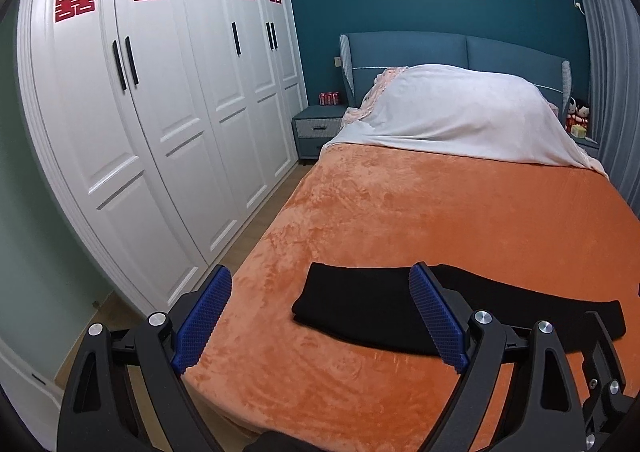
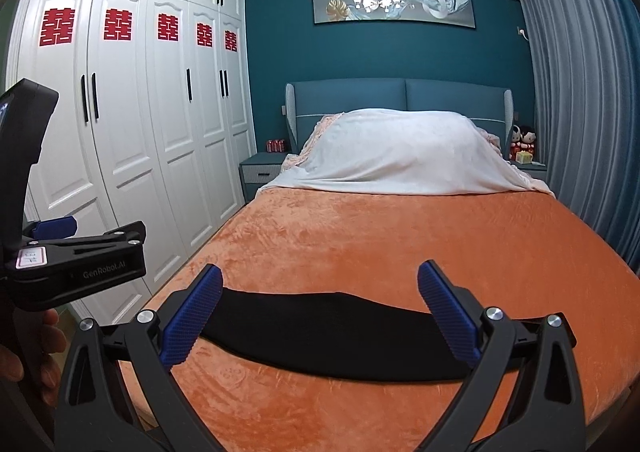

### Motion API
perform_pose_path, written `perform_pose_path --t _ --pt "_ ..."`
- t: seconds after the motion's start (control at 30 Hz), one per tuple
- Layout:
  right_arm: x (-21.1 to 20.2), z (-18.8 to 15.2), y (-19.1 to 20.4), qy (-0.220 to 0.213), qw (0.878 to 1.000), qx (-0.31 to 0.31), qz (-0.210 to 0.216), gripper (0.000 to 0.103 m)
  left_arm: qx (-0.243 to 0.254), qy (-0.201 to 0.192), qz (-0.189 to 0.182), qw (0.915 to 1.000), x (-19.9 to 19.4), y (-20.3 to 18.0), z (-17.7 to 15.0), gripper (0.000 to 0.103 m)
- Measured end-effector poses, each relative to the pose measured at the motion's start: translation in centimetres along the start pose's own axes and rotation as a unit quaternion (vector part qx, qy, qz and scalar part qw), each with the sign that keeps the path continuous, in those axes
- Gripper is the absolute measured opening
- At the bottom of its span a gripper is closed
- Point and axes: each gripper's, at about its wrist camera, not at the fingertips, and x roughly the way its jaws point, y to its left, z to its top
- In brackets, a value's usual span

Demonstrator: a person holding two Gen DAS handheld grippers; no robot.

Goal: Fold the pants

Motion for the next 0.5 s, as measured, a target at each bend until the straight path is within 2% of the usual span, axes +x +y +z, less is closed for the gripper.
perform_pose_path --t 0.27,0.5 --pt "1.0 -0.3 1.5 0.010 1.000 -0.007 0.016 0.096 -0.005 -0.040 0.030 0.9987 -1.6 2.3 1.8 0.088" --pt "0.1 0.6 2.9 -0.003 0.999 -0.013 0.030 0.096 -0.019 -0.083 0.044 0.9954 -4.8 4.6 3.3 0.088"
